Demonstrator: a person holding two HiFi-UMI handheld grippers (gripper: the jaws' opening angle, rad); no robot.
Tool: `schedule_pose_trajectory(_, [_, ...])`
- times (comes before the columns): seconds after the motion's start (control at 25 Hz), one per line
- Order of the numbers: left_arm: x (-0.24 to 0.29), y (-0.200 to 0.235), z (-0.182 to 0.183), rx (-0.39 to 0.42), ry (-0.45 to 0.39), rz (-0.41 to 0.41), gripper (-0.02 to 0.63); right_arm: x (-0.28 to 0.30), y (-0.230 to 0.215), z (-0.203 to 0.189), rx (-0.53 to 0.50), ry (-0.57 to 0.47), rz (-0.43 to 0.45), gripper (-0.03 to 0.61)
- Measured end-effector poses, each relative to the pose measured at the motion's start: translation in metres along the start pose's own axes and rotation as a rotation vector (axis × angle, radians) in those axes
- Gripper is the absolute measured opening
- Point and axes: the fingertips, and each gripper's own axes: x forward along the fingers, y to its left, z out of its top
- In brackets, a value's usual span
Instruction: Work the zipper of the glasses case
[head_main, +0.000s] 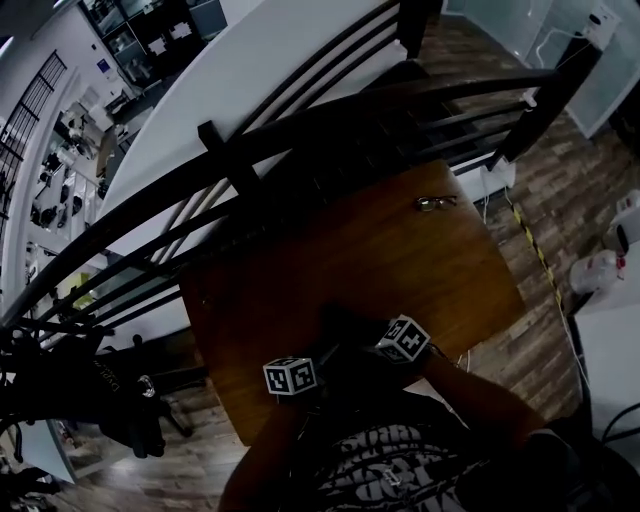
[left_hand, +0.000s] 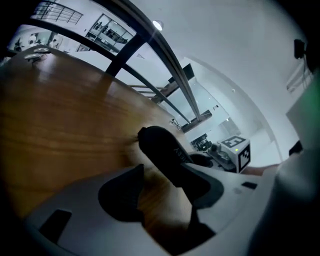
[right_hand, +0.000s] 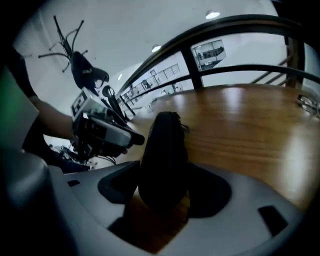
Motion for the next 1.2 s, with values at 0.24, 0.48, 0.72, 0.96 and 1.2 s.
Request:
schedule_pose_trajectory(0.24, [-0.049, -0.087, 0.049, -0.079, -0.245, -0.384, 0.345, -0.088, 0.077, 0.051, 0.080, -0.325, 0.237, 0.285])
schedule_pose_trajectory(0.48, [-0.095, -0.222, 0.090, 0.111, -0.302, -0.699, 0.371, -0.146, 0.153, 0.089, -0.207, -0.408, 0.227, 0.285])
schedule_pose_trajectory(0.72, [-0.149, -0.281, 0.119, 0.408, -0.399, -0.733, 0.264, -0.202, 0.190, 0.116, -0.291, -0.492, 0.284, 0.285])
schedule_pose_trajectory(0.96, [-0.183, -0.305, 0.098, 1.220, -0.228, -0.495, 0.264, -0.279, 0.206, 0.168, -0.295, -0.629, 0.378, 0.221])
schedule_pose_trajectory(1.2, [-0.191, -0.309, 0.087, 1.424, -0.225, -0.413, 0.264, -0.280, 0.262, 0.205, -0.387, -0.546, 0.559, 0.167])
